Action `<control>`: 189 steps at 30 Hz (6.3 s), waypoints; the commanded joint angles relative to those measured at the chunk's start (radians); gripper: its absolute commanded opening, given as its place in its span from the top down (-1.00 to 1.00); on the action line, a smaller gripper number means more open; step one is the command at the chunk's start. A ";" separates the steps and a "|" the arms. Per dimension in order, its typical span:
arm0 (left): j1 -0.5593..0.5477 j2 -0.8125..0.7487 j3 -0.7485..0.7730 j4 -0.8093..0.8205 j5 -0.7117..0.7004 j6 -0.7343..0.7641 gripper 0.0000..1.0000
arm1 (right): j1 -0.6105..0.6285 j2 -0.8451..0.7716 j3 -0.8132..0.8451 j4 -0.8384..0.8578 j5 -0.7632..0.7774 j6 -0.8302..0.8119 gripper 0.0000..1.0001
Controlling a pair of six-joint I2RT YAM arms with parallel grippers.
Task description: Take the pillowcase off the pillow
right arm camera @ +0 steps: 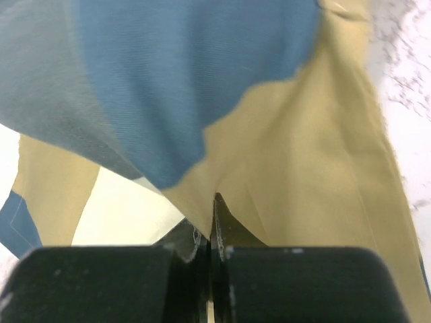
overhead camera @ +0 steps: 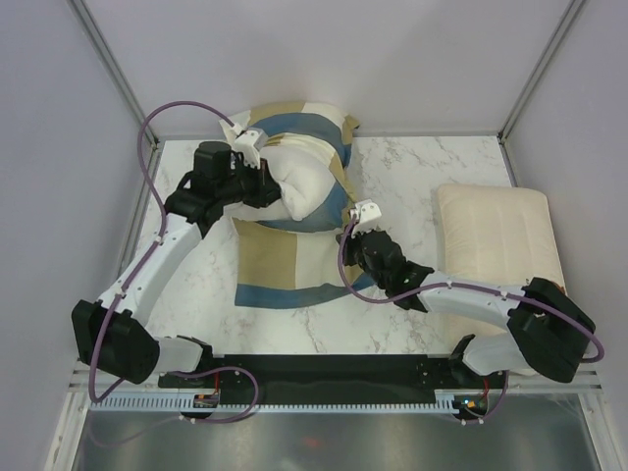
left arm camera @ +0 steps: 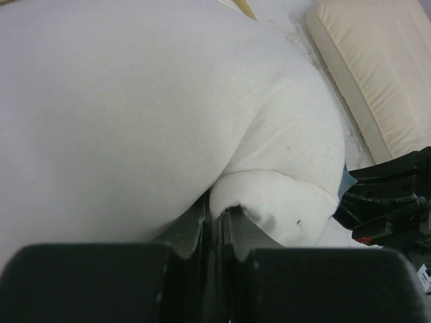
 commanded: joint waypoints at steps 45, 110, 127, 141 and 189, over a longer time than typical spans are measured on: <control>0.074 -0.362 -0.074 0.078 0.170 -0.104 0.95 | -0.381 -0.193 0.283 -0.541 -0.033 0.026 1.00; -0.430 0.183 0.293 0.346 -0.376 -0.565 0.96 | -0.056 -0.412 0.221 -0.313 -0.238 0.469 -0.96; -0.444 0.173 0.233 0.352 -0.247 -0.489 0.95 | 0.036 -0.201 0.274 -0.097 -0.093 0.494 -0.96; -0.479 0.117 0.161 0.386 -0.245 -0.333 0.60 | 0.085 -0.108 0.324 -0.052 0.096 0.503 0.76; -0.438 0.054 -0.153 0.477 -0.552 -0.119 0.43 | 0.085 -0.800 0.033 -0.686 0.401 0.506 1.00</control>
